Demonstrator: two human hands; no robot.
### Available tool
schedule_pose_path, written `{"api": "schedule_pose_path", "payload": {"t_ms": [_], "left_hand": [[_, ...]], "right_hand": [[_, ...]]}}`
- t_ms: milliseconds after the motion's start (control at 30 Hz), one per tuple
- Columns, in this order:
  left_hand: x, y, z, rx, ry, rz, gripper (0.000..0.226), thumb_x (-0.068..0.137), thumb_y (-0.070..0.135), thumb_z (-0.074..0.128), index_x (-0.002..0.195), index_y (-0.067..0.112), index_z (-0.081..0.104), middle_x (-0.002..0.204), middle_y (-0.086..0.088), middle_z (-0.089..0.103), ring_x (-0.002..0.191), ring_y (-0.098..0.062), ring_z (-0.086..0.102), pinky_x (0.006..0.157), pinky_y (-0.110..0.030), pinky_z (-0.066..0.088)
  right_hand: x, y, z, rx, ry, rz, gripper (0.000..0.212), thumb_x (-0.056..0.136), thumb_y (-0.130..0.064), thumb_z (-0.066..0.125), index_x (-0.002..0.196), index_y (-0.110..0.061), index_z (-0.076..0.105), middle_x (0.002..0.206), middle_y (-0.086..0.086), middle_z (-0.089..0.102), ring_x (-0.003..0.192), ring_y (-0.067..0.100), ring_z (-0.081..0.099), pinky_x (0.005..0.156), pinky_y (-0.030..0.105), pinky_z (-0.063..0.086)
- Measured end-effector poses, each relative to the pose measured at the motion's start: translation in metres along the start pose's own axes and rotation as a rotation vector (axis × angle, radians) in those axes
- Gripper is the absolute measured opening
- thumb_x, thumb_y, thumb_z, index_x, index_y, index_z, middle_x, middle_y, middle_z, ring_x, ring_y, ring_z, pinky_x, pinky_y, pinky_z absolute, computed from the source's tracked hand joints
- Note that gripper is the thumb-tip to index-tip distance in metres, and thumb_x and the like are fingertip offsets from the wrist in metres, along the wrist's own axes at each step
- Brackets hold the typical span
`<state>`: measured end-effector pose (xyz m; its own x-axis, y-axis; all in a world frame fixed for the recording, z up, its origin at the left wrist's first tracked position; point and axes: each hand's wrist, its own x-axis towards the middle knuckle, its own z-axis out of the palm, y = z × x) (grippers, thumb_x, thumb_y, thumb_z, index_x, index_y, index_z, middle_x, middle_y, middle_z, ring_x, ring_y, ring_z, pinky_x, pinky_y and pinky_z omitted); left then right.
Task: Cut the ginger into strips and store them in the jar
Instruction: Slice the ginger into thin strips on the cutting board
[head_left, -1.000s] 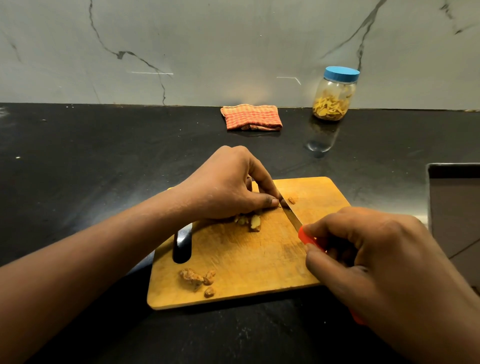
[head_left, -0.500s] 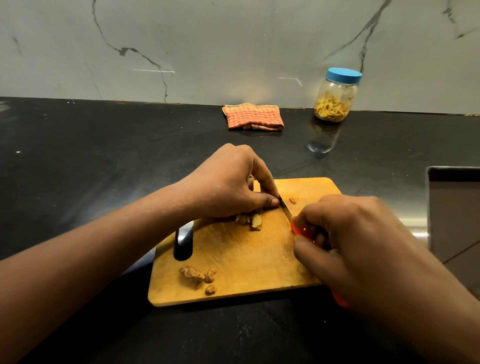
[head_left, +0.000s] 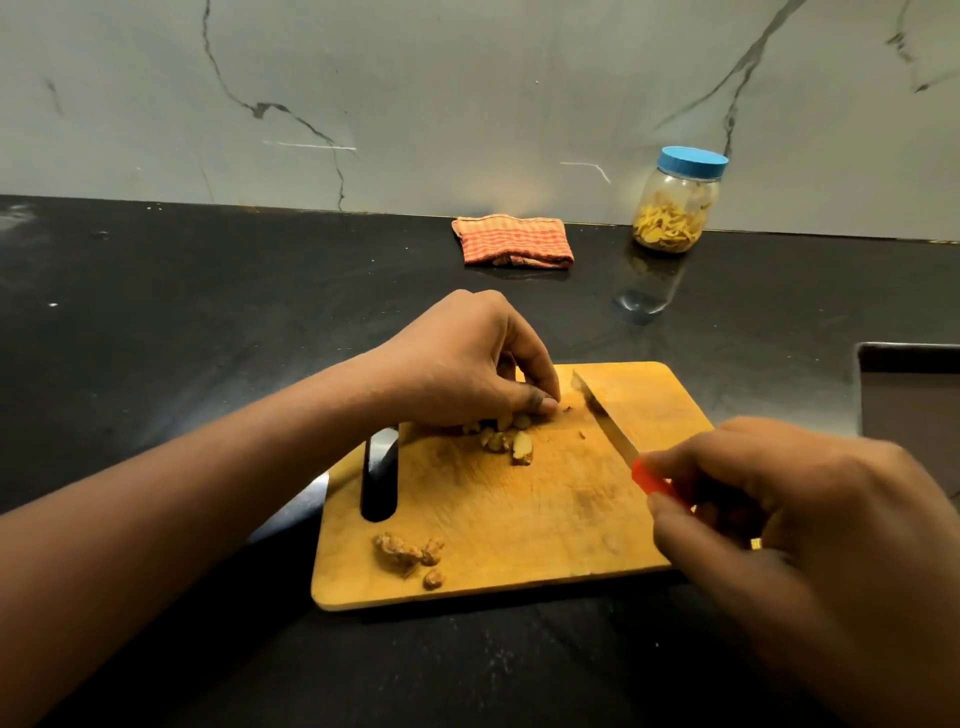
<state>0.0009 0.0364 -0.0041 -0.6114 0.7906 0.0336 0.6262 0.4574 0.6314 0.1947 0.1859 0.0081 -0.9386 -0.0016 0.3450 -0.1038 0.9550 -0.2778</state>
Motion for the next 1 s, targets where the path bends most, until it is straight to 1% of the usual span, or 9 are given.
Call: {"api": "schedule_pose_path", "payload": {"t_ms": [100,167,267,367,500,600,733,833,1000], "left_hand": [[0.0,-0.001,-0.001,-0.023,-0.01,-0.002,0.01,0.083,0.029,0.076,0.092,0.028,0.079,0.077,0.014,0.072,0.078,-0.01,0.066,0.065,-0.023,0.055],[0.0,0.0,-0.001,-0.031,-0.012,-0.005,0.01,0.085,0.028,0.074,0.094,0.028,0.078,0.083,0.014,0.073,0.081,-0.008,0.067,0.069,-0.025,0.057],[0.0,0.001,0.0,-0.046,-0.003,-0.009,0.013,0.088,0.026,0.07,0.099,0.027,0.076,0.093,0.012,0.073,0.085,0.0,0.066,0.072,-0.017,0.057],[0.0,0.003,0.003,-0.039,0.034,0.005,0.016,0.088,0.028,0.071,0.103,0.027,0.076,0.091,0.015,0.071,0.083,0.002,0.064,0.065,-0.008,0.051],[-0.001,0.006,0.012,-0.073,0.083,0.042,0.025,0.081,0.034,0.077,0.105,0.03,0.074,0.086,0.014,0.072,0.079,-0.001,0.063,0.068,-0.015,0.055],[0.0,0.006,0.017,-0.05,0.119,0.051,0.019,0.081,0.032,0.078,0.1,0.031,0.075,0.086,0.017,0.072,0.076,-0.002,0.062,0.071,-0.02,0.057],[0.002,0.004,0.016,-0.014,0.111,0.061,0.015,0.083,0.029,0.077,0.098,0.031,0.077,0.089,0.017,0.072,0.081,-0.005,0.063,0.072,-0.019,0.055],[0.003,0.003,0.014,-0.009,0.09,0.067,0.015,0.084,0.028,0.076,0.098,0.032,0.076,0.093,0.016,0.073,0.087,-0.008,0.064,0.077,-0.027,0.058],[0.003,0.001,0.01,-0.02,0.075,0.063,0.017,0.086,0.022,0.075,0.102,0.028,0.077,0.085,0.018,0.07,0.08,-0.009,0.065,0.068,-0.02,0.056]], "right_hand": [[-0.001,0.007,-0.003,0.027,0.012,0.026,0.012,0.074,-0.035,0.065,0.083,-0.03,0.072,0.06,-0.016,0.056,0.059,0.003,0.056,0.053,0.018,0.042],[-0.002,0.01,-0.003,0.038,-0.005,0.033,0.013,0.073,-0.037,0.065,0.084,-0.032,0.072,0.06,-0.016,0.056,0.061,0.001,0.057,0.052,0.015,0.042],[-0.004,0.012,-0.003,0.112,0.004,0.06,0.013,0.072,-0.036,0.066,0.083,-0.033,0.073,0.06,-0.013,0.059,0.061,0.004,0.059,0.048,0.014,0.042],[-0.002,0.012,0.0,0.16,0.015,0.056,0.015,0.072,-0.035,0.067,0.084,-0.031,0.074,0.061,-0.013,0.06,0.061,0.004,0.06,0.047,0.012,0.041],[-0.002,0.011,0.002,0.197,0.009,0.051,0.016,0.072,-0.036,0.067,0.086,-0.032,0.074,0.063,-0.012,0.061,0.061,0.006,0.06,0.046,0.014,0.043],[-0.003,0.011,0.003,0.209,-0.012,0.05,0.016,0.071,-0.036,0.068,0.085,-0.033,0.074,0.065,-0.012,0.062,0.06,0.006,0.061,0.047,0.017,0.044],[-0.003,0.01,0.002,0.197,-0.038,0.052,0.015,0.07,-0.035,0.068,0.083,-0.033,0.074,0.067,-0.014,0.062,0.059,0.004,0.06,0.047,0.016,0.043],[-0.002,0.009,-0.001,0.161,-0.055,0.056,0.016,0.068,-0.035,0.068,0.082,-0.034,0.074,0.065,-0.013,0.062,0.058,0.004,0.06,0.045,0.016,0.042],[-0.004,0.008,-0.005,0.111,-0.046,0.051,0.015,0.069,-0.036,0.067,0.083,-0.035,0.073,0.061,-0.014,0.06,0.06,0.004,0.06,0.045,0.016,0.043]]}}
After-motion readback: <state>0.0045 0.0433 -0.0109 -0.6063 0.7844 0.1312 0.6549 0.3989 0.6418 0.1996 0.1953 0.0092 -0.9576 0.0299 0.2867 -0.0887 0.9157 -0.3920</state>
